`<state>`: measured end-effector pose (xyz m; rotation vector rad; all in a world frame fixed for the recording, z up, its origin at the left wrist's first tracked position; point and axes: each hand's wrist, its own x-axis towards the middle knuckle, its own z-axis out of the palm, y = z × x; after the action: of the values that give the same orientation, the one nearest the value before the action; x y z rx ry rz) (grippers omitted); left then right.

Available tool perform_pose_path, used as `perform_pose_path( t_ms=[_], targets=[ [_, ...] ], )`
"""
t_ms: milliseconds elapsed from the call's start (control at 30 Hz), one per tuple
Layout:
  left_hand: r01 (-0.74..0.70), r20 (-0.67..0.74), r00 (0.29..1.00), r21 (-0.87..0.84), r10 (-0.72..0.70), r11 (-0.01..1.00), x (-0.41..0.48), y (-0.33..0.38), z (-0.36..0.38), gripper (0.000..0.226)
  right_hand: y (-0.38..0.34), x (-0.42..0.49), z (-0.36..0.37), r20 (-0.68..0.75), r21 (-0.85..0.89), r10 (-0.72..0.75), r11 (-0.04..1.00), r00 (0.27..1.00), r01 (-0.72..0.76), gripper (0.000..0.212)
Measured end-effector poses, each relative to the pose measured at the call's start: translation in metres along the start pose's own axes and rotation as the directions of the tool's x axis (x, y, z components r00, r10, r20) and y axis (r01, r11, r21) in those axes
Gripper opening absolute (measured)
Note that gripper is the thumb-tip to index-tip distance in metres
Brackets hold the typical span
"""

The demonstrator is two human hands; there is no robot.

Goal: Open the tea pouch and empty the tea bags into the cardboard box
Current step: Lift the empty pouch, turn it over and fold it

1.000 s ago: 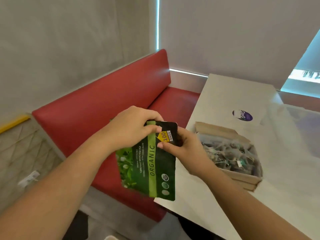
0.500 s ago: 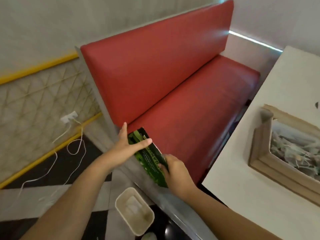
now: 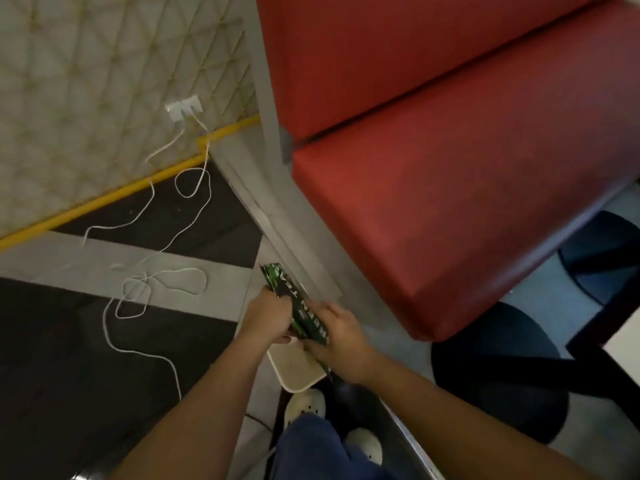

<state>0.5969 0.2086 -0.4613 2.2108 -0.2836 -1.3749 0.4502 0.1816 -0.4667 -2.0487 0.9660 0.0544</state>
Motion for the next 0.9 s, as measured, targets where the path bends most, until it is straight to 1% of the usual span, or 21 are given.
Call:
perform_pose_path(
  t_ms=[33, 67, 133, 167, 200, 267, 300, 433, 467, 567, 600, 667, 767, 833, 900],
  targets=[
    [0.030, 0.001, 1.000, -0.010, -0.030, 1.000, 0.013, -0.014, 0.003, 0.027, 0.013, 0.001, -0.003, -0.035, -0.029, 0.027, 0.999, 0.999, -0.029, 0.064],
    [0.052, 0.001, 0.999, -0.006, -0.052, 0.999, 0.025, -0.028, 0.006, 0.027, 0.028, 0.003, -0.009, -0.127, -0.089, 0.041, 0.995, 0.991, -0.053, 0.062],
    [0.064, -0.003, 0.998, 0.044, -0.064, 0.997, 0.047, -0.053, 0.013, 0.027, 0.059, 0.009, -0.024, -0.356, -0.242, 0.018, 0.964, 0.934, -0.110, 0.056],
    [0.068, -0.013, 0.998, 0.072, -0.068, 0.995, 0.057, -0.063, 0.018, 0.026, 0.071, 0.012, -0.033, -0.430, -0.285, 0.032, 0.943, 0.902, -0.169, 0.055],
    [0.081, -0.027, 0.997, 0.097, -0.079, 0.992, 0.065, -0.072, 0.022, 0.024, 0.081, 0.015, -0.039, -0.463, -0.313, 0.072, 0.919, 0.884, -0.239, 0.058],
    [0.117, -0.046, 0.993, 0.152, -0.111, 0.981, 0.083, -0.090, 0.032, 0.022, 0.097, 0.023, -0.045, -0.445, -0.359, 0.170, 0.865, 0.879, -0.350, 0.066],
    [0.147, -0.052, 0.989, 0.165, -0.140, 0.975, 0.092, -0.098, 0.037, 0.022, 0.103, 0.027, -0.043, -0.438, -0.383, 0.197, 0.842, 0.877, -0.381, 0.070],
    [0.210, -0.034, 0.978, 0.145, -0.207, 0.967, 0.129, -0.130, 0.057, 0.028, 0.117, 0.035, -0.029, -0.468, -0.454, 0.159, 0.801, 0.869, -0.391, 0.081],
    [0.216, -0.035, 0.976, 0.129, -0.213, 0.968, 0.134, -0.135, 0.061, 0.032, 0.119, 0.035, -0.027, -0.482, -0.465, 0.142, 0.795, 0.865, -0.389, 0.082],
    [0.218, -0.053, 0.976, 0.122, -0.213, 0.968, 0.134, -0.141, 0.067, 0.065, 0.122, 0.035, -0.024, -0.491, -0.486, 0.122, 0.783, 0.862, -0.388, 0.085],
    [0.215, -0.059, 0.976, 0.142, -0.209, 0.966, 0.131, -0.141, 0.067, 0.067, 0.122, 0.035, -0.024, -0.484, -0.488, 0.125, 0.783, 0.866, -0.386, 0.086],
    [0.198, -0.068, 0.980, 0.201, -0.188, 0.959, 0.122, -0.137, 0.063, 0.056, 0.118, 0.035, -0.026, -0.471, -0.493, 0.145, 0.775, 0.870, -0.396, 0.088],
    [0.117, -0.061, 0.993, 0.369, -0.102, 0.922, 0.106, -0.125, 0.051, 0.036, 0.107, 0.033, -0.032, -0.420, -0.474, 0.216, 0.776, 0.881, -0.416, 0.088],
    [0.052, -0.039, 0.998, 0.430, -0.039, 0.901, 0.095, -0.114, 0.040, 0.033, 0.095, 0.031, -0.038, -0.370, -0.449, 0.276, 0.782, 0.887, -0.431, 0.086],
    [-0.012, -0.018, 1.000, 0.447, 0.022, 0.894, 0.082, -0.098, 0.028, 0.035, 0.080, 0.026, -0.044, -0.308, -0.412, 0.325, 0.801, 0.894, -0.433, 0.083]
  ],
)
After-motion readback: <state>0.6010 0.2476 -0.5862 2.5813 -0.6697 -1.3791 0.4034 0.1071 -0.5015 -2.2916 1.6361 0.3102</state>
